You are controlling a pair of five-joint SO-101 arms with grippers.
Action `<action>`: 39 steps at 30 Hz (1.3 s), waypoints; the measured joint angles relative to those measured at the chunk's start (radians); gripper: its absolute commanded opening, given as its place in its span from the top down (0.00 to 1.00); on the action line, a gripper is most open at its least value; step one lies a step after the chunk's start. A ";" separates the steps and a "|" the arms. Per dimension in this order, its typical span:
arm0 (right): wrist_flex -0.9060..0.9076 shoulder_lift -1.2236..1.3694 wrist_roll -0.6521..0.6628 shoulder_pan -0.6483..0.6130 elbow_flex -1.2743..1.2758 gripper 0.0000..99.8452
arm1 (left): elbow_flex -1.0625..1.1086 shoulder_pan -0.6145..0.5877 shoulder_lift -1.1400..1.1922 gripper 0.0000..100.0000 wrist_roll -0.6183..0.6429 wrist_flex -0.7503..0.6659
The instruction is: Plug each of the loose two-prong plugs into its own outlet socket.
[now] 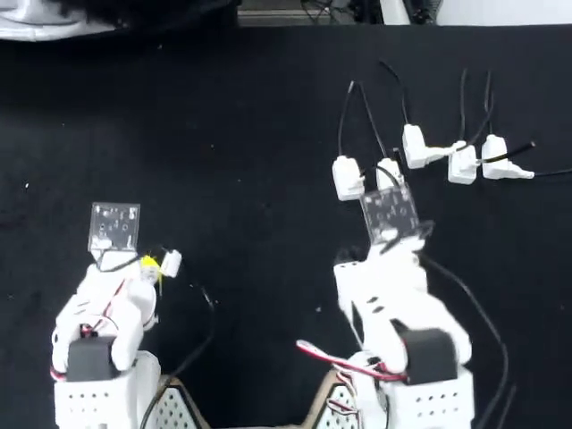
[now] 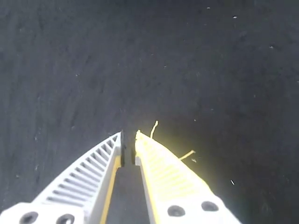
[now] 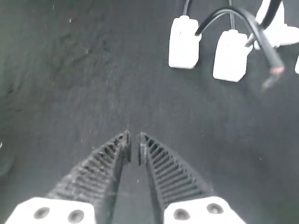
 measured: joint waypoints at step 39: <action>-0.018 -0.247 -0.091 0.232 0.476 0.99 | 0.242 -0.011 -0.040 0.94 0.126 0.000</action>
